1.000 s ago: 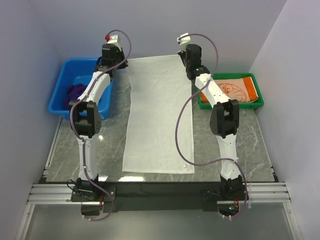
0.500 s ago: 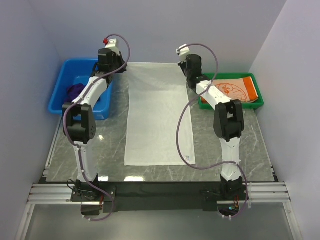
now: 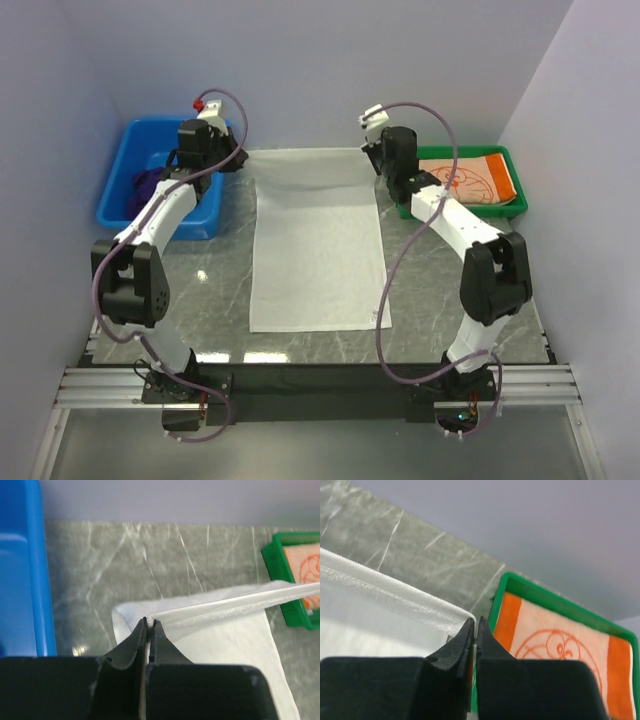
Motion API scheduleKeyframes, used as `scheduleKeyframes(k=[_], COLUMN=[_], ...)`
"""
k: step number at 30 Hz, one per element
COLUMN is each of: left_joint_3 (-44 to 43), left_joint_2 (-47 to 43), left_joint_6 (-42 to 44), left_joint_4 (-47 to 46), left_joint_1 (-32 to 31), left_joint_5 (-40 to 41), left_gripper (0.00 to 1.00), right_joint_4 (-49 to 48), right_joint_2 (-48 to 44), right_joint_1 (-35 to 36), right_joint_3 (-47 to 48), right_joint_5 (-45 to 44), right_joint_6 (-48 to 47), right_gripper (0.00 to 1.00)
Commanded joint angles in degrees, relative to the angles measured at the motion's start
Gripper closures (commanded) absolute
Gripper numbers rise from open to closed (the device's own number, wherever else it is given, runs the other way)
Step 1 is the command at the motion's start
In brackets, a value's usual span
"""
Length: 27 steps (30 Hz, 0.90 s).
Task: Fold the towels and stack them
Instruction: Fold the towel
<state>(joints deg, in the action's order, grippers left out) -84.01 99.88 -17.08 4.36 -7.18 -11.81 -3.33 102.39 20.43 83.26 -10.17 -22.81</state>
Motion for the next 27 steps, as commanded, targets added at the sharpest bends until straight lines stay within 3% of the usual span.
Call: scheduleKeyframes(k=[1,12,17,21,27], left_joint_3=[5.16,18.07,25.81,39.22,53.83], left_joint_2=[-8.7,-22.61,-28.59,-34.03,-39.58], left_joint_6=[-2.42,-5.42,-11.65,-15.87,-21.41], left_joint_4=[1.35,13.38,19.36,18.41,13.49], left_joint_1=[1.56,1.56,1.56,1.56,1.47], left_joint_5=[-0.22,-1.89,-3.21,-5.23,-7.26], left_gripper=[0.99,0.99,0.99,0.99,0.99], right_joint_4=[4.55,19.39,28.19,30.22,25.76], right_joint_2=[-7.1,-24.77,-31.8,-36.03,-35.51], right_joint_1=[0.49,6.03,6.21,6.12,4.54], right_joint_3=[-4.77,-20.06,-25.33,-30.78,-40.45], right_joint_5=[-4.94,-8.1,-8.2,-4.6,9.81], right_joint_6=[2.67,15.93,22.71,29.82,37.3], right_gripper=[1.0,1.0,1.0,1.0,1.0])
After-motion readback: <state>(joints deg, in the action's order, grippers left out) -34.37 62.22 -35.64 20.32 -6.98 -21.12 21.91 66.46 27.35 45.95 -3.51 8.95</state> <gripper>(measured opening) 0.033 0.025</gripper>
